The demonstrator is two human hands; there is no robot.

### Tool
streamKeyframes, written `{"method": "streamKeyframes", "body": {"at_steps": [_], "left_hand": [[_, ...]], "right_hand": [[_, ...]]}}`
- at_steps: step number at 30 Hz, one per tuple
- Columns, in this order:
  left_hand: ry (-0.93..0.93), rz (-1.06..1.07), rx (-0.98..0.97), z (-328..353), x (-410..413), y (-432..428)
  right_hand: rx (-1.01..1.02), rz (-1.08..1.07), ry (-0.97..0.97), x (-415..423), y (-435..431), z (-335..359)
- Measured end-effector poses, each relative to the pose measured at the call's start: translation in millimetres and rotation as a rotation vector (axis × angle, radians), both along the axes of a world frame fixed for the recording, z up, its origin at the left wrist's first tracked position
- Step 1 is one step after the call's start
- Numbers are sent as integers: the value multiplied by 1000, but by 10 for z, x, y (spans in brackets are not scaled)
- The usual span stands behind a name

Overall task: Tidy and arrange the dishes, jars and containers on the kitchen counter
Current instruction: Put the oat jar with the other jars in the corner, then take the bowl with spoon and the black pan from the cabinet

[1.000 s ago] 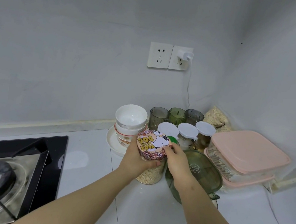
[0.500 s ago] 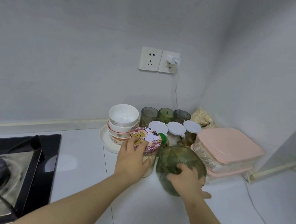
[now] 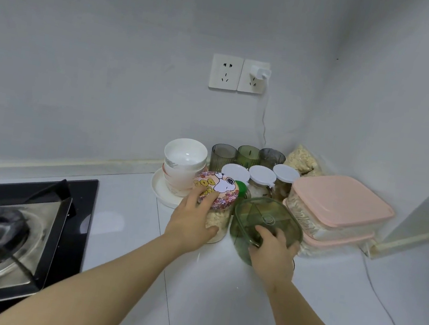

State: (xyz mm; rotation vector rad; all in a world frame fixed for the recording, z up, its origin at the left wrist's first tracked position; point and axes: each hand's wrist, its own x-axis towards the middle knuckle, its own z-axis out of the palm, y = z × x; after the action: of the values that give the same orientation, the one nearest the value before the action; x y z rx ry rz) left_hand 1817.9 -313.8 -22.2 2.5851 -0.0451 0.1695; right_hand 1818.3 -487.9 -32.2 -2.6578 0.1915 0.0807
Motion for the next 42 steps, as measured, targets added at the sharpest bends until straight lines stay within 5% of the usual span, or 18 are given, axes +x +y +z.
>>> {"method": "streamKeyframes", "body": {"at_steps": [5,16,25,42], "left_hand": [[40,-15,-95,9,-50,27],[-55,-66,-196,45,-693,217],[63,-110,-139,-115,-1394,541],[17,223,-164,-183,-3522,970]], "right_hand": [[164,-39,107,-12,28,191],[284,-98,-122,-805,633,378],[412,-139,-6,-1656,939,297],[599,96,152,-3332,1468,86]]}}
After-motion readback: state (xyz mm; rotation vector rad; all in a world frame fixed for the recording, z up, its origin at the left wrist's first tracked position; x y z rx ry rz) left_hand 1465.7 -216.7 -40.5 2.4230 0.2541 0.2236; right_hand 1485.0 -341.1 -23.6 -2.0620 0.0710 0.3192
